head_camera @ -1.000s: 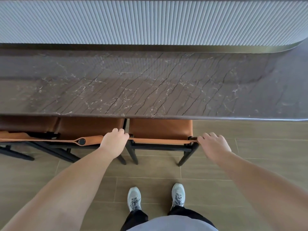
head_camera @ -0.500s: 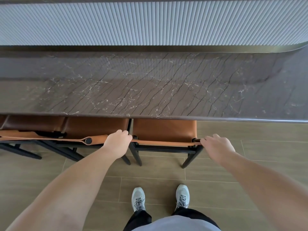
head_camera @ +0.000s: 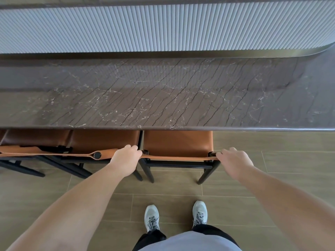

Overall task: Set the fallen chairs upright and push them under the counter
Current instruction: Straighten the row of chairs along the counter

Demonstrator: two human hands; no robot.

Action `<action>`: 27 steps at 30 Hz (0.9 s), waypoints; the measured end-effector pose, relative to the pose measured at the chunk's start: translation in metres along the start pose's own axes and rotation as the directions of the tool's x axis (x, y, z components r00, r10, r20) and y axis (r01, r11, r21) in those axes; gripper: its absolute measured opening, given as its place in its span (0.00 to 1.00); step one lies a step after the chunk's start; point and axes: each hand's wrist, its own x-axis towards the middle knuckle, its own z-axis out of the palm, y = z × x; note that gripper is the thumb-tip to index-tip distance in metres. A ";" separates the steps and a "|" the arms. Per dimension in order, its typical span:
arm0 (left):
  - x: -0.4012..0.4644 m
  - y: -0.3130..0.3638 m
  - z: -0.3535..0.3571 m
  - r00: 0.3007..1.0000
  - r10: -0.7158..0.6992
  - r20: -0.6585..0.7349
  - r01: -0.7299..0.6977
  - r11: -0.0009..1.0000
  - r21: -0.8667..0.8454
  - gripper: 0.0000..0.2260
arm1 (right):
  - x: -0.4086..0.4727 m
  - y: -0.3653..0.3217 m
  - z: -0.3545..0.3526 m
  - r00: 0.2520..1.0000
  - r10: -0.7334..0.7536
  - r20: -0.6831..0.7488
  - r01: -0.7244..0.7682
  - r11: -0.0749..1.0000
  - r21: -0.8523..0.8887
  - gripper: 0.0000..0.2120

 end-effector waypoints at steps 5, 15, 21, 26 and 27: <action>0.000 -0.007 -0.004 0.999 -0.035 -0.003 0.035 0.993 -0.110 0.06 | 0.012 -0.002 -0.017 0.996 -0.066 0.055 0.063 0.997 0.054 0.17; -0.014 -0.002 -0.017 0.977 -0.203 -0.072 0.103 0.734 -0.671 0.15 | 0.032 -0.077 -0.047 0.984 -0.177 -0.034 0.171 0.865 0.472 0.11; -0.041 -0.041 0.000 0.944 -0.322 -0.070 0.203 0.734 -0.648 0.13 | 0.043 -0.140 -0.068 0.966 -0.218 -0.137 0.257 0.840 0.477 0.13; -0.063 -0.084 0.016 0.929 -0.357 -0.095 0.269 0.830 -0.488 0.12 | 0.053 -0.191 -0.091 0.956 -0.226 -0.188 0.289 0.841 0.457 0.14; -0.065 -0.092 0.019 0.937 -0.336 -0.098 0.264 0.862 -0.433 0.12 | 0.055 -0.201 -0.094 0.955 -0.221 -0.198 0.289 0.844 0.452 0.14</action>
